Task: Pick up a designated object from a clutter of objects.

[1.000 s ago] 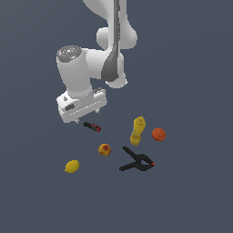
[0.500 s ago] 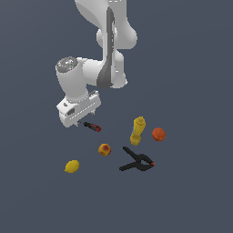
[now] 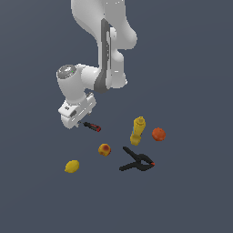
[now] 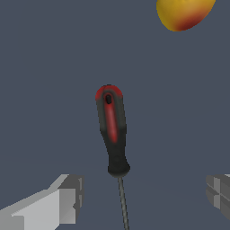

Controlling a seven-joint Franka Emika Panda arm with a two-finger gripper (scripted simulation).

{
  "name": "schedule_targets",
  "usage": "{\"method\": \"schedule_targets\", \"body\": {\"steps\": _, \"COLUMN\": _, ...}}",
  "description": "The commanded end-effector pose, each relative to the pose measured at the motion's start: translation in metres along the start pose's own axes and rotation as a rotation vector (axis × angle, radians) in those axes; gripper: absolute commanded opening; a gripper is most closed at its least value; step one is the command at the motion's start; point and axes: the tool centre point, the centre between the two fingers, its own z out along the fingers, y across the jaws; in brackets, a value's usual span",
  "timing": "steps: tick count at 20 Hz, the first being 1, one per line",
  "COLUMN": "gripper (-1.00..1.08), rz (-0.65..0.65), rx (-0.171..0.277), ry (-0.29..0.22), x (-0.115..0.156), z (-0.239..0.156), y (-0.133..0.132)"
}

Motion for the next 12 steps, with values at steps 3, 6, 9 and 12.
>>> {"method": "schedule_targets", "body": {"steps": 3, "gripper": 1.00, "rz": -0.072, "rx": 0.000, "ry": 0.002, "x": -0.011, "z": 0.013, "y": -0.005}}
{"method": "schedule_targets", "body": {"steps": 6, "gripper": 1.00, "rz": -0.106, "rx": 0.001, "ry": 0.004, "x": -0.016, "z": 0.020, "y": -0.008}}
{"method": "schedule_targets", "body": {"steps": 9, "gripper": 1.00, "rz": -0.132, "rx": 0.001, "ry": 0.005, "x": -0.020, "z": 0.025, "y": -0.011}}
{"method": "schedule_targets", "body": {"steps": 12, "gripper": 1.00, "rz": -0.148, "rx": 0.001, "ry": 0.005, "x": -0.022, "z": 0.028, "y": -0.012}}
